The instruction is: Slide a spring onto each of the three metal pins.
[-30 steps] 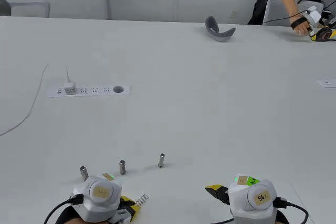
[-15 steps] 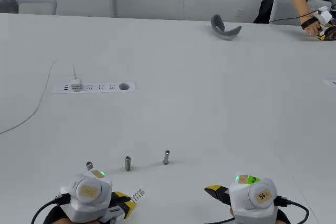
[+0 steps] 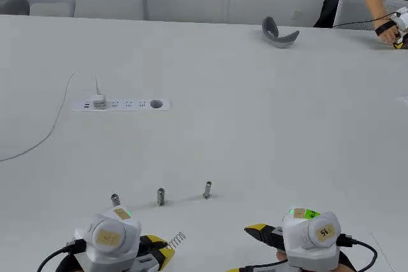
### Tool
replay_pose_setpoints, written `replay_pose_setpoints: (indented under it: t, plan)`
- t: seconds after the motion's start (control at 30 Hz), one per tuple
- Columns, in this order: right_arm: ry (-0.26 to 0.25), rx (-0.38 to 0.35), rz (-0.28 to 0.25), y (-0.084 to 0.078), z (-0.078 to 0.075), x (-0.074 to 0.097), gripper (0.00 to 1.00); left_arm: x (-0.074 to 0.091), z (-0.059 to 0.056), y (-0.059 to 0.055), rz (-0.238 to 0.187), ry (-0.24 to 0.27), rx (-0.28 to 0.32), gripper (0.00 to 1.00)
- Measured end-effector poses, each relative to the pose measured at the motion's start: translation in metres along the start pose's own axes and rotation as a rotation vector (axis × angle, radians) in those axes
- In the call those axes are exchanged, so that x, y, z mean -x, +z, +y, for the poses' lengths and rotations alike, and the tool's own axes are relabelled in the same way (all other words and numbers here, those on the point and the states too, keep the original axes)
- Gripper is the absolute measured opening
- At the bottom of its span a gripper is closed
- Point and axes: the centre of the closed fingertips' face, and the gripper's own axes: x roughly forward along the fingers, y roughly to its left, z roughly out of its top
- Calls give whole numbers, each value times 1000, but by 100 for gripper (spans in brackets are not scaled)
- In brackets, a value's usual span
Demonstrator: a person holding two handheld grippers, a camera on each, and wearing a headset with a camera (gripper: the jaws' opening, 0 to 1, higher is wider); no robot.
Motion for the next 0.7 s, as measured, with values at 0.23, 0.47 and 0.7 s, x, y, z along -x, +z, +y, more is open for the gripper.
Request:
replay_pose_setpoints:
  t: [0.23, 0.47, 0.7]
  plan:
    - [37, -24, -11, 2, 7, 0, 79, 0, -24, 2, -6, -45, -26, 10]
    - [87, -62, -52, 12, 16, -2, 71, 0, -37, 15, -25, -70, -52, 10]
    - [163, -118, -82, 20, 29, -5, 51, -1, -45, 26, -41, -89, -87, 10]
